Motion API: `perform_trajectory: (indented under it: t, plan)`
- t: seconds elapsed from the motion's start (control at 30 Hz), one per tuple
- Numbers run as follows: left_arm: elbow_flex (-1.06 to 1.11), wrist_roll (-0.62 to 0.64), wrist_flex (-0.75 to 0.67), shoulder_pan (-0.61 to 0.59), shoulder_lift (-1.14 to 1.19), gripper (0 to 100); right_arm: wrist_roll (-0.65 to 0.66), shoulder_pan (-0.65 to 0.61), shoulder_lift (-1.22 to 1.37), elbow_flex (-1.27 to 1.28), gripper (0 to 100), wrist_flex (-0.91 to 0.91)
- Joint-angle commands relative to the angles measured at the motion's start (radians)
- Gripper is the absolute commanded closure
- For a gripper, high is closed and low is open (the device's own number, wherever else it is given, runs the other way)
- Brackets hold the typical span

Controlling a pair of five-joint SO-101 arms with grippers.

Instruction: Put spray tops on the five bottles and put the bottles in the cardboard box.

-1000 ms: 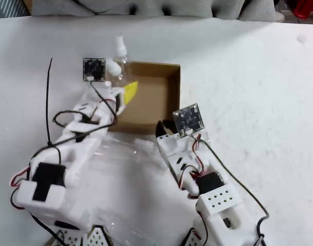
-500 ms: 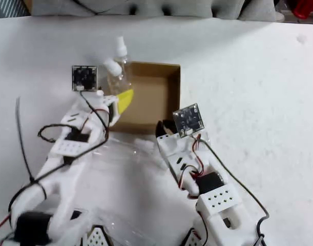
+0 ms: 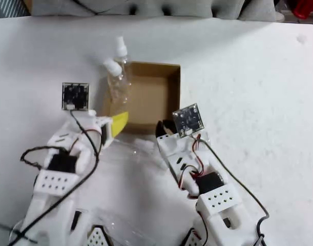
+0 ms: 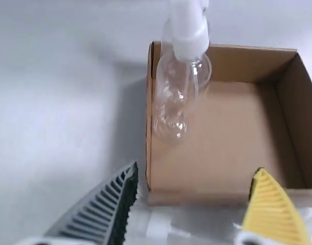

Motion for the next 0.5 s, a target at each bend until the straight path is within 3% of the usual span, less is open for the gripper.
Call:
perform_trajectory:
  t: [0.0, 0.17, 0.33, 0.47]
  plan:
    - [-0.011, -0.009, 0.175, -0.016, -0.147, 68, 0.012, 0.01, -0.015, -0.048, 98.4, -0.013]
    - [-0.011, -0.002, 0.308, -0.104, -0.288, 70, 0.012, 0.036, -0.015, -0.051, 98.4, -0.012]
    - [-0.011, -0.009, 0.31, -0.303, -0.308, 87, 0.012, 0.036, -0.016, -0.051, 98.4, 0.005]
    - [-0.011, -0.038, 0.304, -0.417, -0.269, 98, 0.012, 0.036, -0.016, -0.112, 98.4, 0.137]
